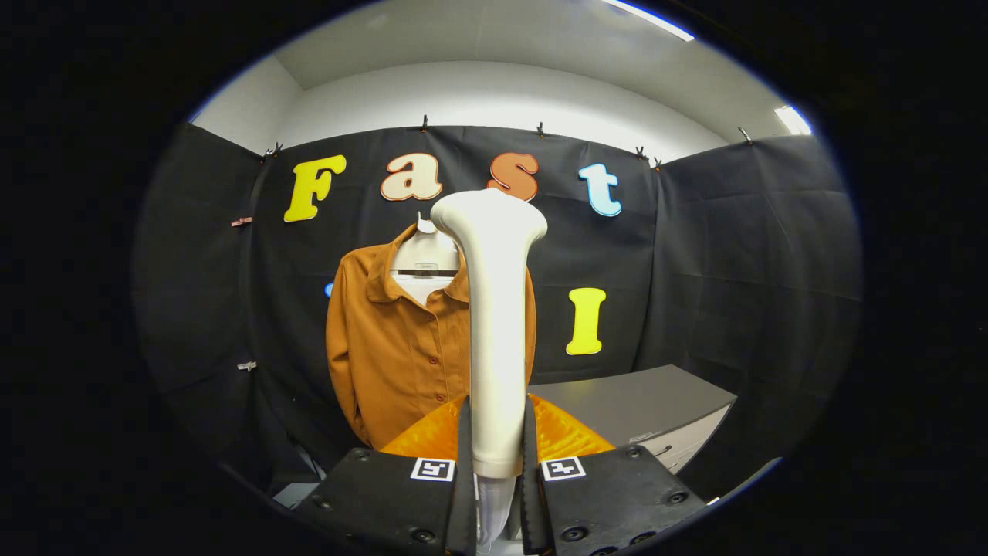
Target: Iron the clothes twice with a garment steamer, once on the left side and once on the right side.
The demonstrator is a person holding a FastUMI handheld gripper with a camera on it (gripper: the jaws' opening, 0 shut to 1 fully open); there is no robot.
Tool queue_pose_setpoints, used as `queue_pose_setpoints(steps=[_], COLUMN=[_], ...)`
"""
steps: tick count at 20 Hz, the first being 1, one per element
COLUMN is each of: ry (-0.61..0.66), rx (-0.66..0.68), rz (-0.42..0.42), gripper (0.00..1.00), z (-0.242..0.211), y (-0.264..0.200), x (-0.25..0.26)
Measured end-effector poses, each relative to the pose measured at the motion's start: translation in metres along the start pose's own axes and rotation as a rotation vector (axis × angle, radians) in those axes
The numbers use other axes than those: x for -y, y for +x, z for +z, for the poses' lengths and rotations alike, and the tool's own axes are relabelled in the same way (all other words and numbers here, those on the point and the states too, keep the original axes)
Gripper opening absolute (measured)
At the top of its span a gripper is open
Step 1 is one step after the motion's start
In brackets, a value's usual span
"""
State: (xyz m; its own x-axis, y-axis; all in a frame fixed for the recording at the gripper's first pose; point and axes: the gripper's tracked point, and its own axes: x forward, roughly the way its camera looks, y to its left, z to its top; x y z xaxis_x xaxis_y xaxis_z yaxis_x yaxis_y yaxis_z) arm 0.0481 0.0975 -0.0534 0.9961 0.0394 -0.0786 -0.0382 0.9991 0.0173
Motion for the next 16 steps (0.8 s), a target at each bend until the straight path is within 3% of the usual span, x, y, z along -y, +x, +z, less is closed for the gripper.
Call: queue_pose_setpoints(steps=[16], ry=[0.001], rx=[0.009], rz=[0.006], gripper=[0.26], z=[0.0036], y=[-0.0075], x=[0.0005])
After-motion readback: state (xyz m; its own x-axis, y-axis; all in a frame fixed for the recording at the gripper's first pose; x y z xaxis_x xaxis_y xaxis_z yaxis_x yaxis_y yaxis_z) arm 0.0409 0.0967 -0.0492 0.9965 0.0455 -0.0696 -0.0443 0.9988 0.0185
